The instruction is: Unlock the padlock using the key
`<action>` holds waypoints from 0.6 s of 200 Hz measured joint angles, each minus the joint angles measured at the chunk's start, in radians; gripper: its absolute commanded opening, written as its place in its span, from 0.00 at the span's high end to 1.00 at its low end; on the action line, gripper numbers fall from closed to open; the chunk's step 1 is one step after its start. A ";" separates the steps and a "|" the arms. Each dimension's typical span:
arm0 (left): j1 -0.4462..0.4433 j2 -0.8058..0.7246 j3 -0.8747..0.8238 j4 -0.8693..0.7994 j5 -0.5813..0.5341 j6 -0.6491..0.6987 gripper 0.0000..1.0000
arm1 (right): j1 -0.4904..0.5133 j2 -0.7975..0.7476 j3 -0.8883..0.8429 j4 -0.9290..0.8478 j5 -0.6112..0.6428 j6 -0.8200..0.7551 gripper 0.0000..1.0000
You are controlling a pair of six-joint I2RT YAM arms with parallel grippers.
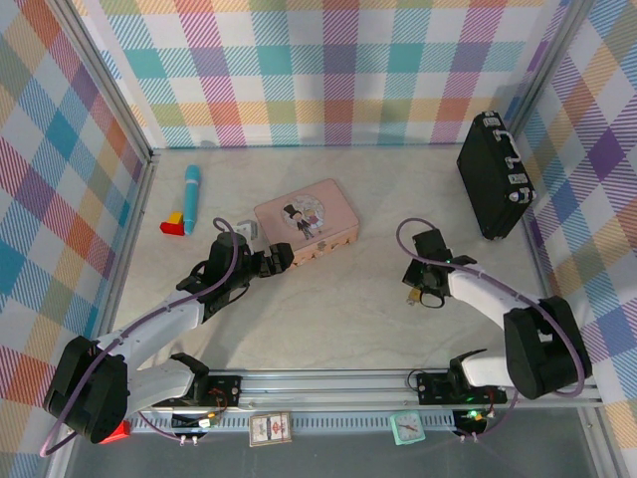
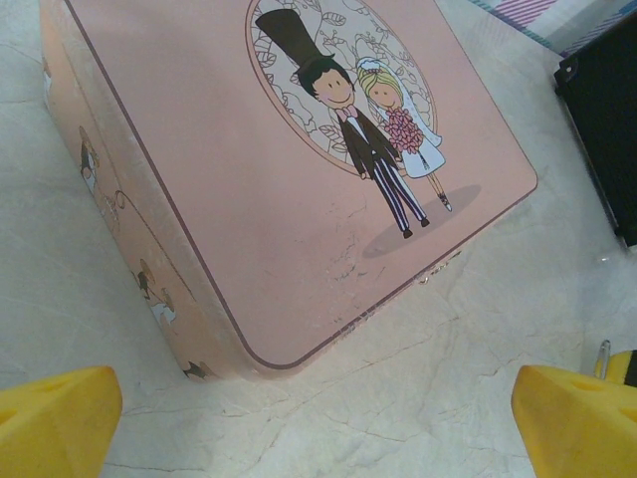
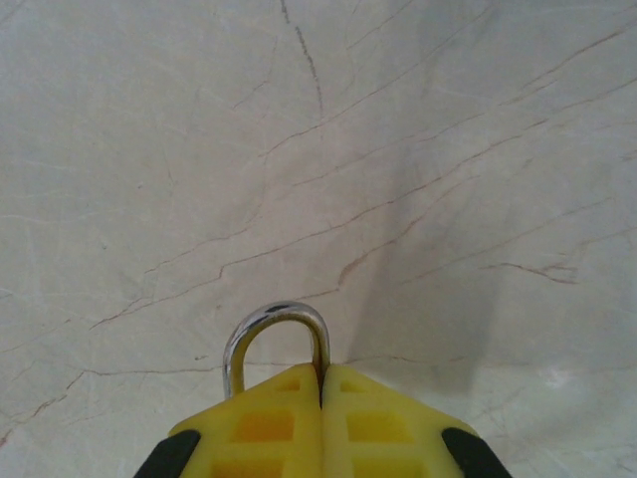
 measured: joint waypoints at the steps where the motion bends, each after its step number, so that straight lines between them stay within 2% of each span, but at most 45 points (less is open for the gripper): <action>1: 0.000 0.000 0.000 0.000 0.000 0.000 0.00 | 0.000 0.003 0.001 0.000 -0.002 -0.001 1.00; 34: 0.000 0.000 0.000 0.000 0.000 0.000 0.00 | 0.000 0.058 0.024 0.010 -0.029 -0.013 1.00; 61: 0.000 0.000 0.000 0.000 -0.002 0.000 0.00 | -0.001 0.083 0.035 0.011 -0.042 -0.024 0.89; 120: 0.000 0.000 0.000 0.000 -0.004 0.004 0.00 | -0.003 0.082 0.062 0.000 -0.054 -0.046 0.77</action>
